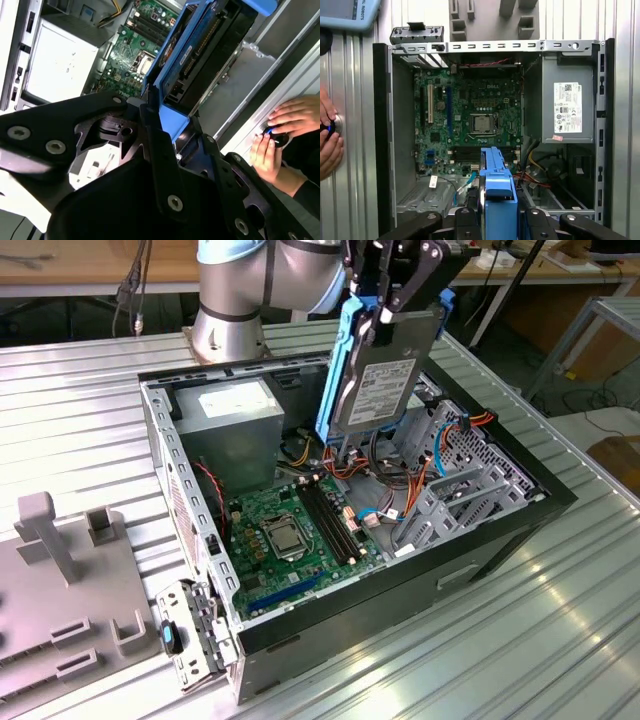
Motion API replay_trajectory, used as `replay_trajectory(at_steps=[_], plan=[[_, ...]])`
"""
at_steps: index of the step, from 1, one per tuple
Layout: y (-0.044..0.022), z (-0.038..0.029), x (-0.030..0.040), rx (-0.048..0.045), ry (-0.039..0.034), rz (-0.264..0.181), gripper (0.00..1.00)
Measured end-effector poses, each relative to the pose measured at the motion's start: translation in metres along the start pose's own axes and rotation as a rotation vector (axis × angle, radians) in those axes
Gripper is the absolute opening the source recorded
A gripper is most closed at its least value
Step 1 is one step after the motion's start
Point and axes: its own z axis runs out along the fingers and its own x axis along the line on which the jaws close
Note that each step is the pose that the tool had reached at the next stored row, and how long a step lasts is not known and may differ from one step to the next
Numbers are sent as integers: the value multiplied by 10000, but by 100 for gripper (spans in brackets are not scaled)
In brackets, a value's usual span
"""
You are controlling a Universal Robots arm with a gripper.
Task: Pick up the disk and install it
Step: 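Insert the disk into the insertion slot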
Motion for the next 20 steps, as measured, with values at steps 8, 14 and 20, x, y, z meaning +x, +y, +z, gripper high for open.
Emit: replay_trajectory(at_steps=[8,14,20], plan=[[-40,23,264,-8,-56,2,37],[-167,48,461,-77,-57,0,37],[-440,72,484,-92,-55,2,37]])
